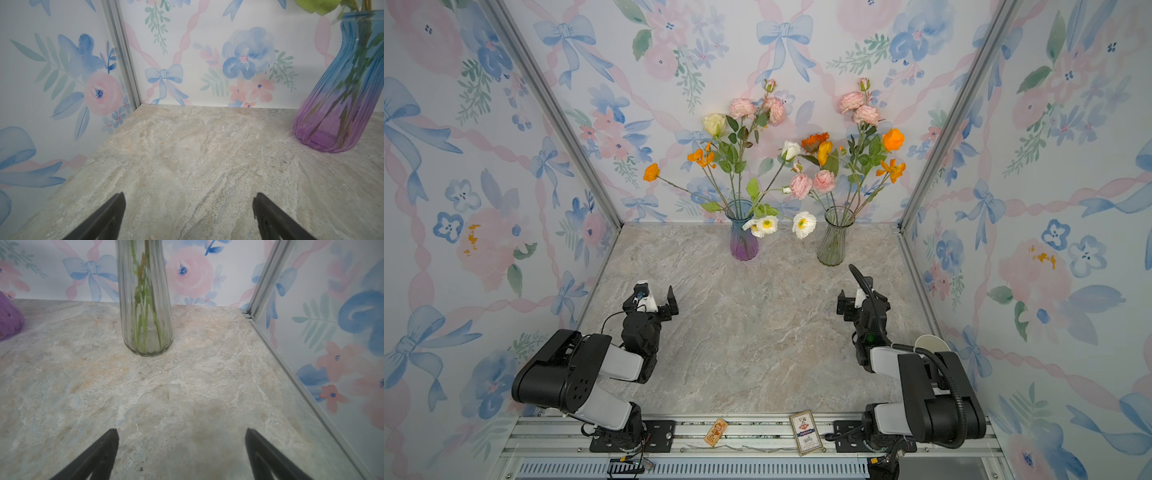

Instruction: Arrange the flowers into the vase

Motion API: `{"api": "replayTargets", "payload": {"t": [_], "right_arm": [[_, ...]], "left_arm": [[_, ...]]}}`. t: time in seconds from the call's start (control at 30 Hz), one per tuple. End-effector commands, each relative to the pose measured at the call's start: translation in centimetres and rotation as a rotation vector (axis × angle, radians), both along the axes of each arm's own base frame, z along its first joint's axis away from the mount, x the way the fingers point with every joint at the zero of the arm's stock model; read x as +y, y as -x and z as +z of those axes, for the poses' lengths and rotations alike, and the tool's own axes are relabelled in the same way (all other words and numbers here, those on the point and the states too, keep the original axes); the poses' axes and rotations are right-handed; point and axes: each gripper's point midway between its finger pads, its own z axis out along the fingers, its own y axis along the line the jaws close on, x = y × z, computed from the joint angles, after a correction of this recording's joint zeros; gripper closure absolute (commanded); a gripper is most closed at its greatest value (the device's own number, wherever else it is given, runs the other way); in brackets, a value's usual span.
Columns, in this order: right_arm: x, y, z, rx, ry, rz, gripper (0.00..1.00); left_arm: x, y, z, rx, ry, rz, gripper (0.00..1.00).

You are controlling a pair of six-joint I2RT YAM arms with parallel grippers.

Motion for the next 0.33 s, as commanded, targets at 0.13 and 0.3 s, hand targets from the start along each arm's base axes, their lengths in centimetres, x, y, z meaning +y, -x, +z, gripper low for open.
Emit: {"api": "replayTargets", "payload": {"t": [0.13, 0.3], "right_arm": [[-1.2, -1.9, 0.5, -0.057, -0.006, -0.072, 0.03], [-1.4, -0.9, 0.7, -0.080, 0.040, -0.128, 0.03]], "left_arm": [[0.0, -0.2, 0.1, -0.006, 0.016, -0.002, 0.02], [0.1, 0.0, 0.1, -0.008, 0.017, 0.004, 0.02]]}}
